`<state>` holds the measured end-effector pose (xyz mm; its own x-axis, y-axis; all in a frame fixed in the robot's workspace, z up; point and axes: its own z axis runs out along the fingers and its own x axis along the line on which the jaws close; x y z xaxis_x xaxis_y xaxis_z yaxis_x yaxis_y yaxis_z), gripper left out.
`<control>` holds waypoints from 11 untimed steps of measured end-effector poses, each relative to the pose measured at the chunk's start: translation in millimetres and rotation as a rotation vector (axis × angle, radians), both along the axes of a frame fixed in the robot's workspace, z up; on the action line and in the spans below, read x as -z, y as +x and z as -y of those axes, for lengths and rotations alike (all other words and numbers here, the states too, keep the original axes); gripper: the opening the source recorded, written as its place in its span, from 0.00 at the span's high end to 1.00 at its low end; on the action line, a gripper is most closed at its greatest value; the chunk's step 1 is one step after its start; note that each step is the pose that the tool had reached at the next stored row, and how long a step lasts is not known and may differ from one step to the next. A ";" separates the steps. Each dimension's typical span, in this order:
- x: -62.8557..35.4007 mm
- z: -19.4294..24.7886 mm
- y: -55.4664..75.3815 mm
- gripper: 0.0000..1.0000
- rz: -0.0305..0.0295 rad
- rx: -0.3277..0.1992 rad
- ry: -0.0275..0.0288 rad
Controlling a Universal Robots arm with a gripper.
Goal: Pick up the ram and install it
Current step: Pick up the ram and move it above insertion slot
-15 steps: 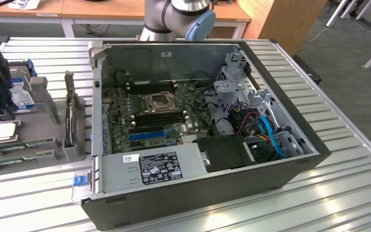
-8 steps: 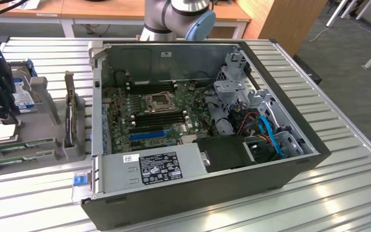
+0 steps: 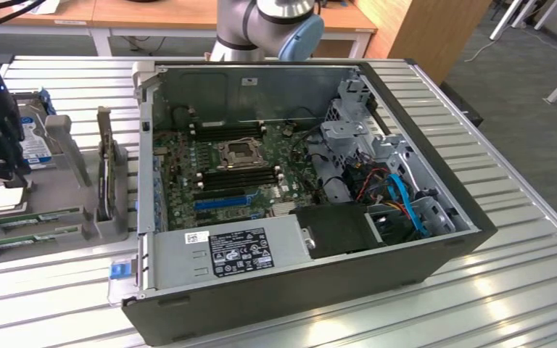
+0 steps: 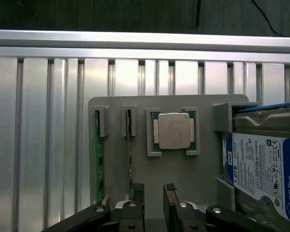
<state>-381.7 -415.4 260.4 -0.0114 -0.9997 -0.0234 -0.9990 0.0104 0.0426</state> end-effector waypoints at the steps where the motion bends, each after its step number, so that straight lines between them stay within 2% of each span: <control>1: 0.0 0.8 0.0 0.71 -0.0001 0.000 0.0000; 6: -0.2 7.8 -0.1 0.71 -0.0003 0.000 -0.0002; 11: -0.2 16.8 -0.5 0.71 -0.0003 0.000 -0.0001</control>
<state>-382.1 -432.2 260.6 -0.0112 -0.9997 -0.0233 -0.9990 0.0102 0.0429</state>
